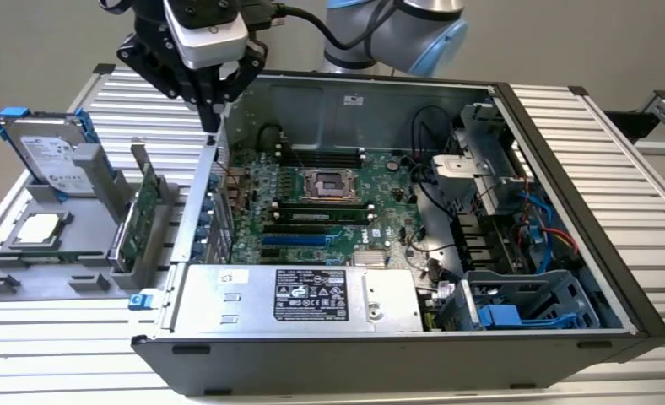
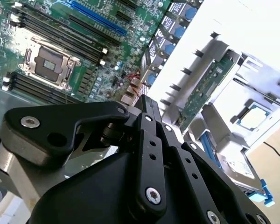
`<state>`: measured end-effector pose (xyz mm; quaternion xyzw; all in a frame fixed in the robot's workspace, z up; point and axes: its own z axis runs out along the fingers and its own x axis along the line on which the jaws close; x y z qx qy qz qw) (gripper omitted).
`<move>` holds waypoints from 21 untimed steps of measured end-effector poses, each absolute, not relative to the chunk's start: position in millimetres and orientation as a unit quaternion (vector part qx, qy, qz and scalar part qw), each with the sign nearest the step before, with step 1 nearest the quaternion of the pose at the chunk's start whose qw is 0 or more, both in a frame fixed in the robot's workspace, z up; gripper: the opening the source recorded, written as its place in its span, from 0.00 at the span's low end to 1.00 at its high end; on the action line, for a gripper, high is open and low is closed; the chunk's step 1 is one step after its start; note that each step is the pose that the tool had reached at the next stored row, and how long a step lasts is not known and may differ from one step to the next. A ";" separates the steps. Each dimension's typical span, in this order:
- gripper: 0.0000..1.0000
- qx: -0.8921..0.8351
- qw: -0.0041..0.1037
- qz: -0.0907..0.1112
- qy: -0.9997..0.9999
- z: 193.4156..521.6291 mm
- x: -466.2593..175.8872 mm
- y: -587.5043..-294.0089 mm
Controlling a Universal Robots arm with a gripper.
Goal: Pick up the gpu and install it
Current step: 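Reach for the gpu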
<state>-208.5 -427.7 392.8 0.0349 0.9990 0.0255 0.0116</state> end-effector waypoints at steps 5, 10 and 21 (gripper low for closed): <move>0.00 0.035 0.012 0.026 0.999 392.8 -213.7 -428.3; 0.00 0.035 0.012 0.026 0.999 392.8 -218.8 -428.6; 0.00 0.035 0.012 0.026 0.999 392.8 -229.6 -428.7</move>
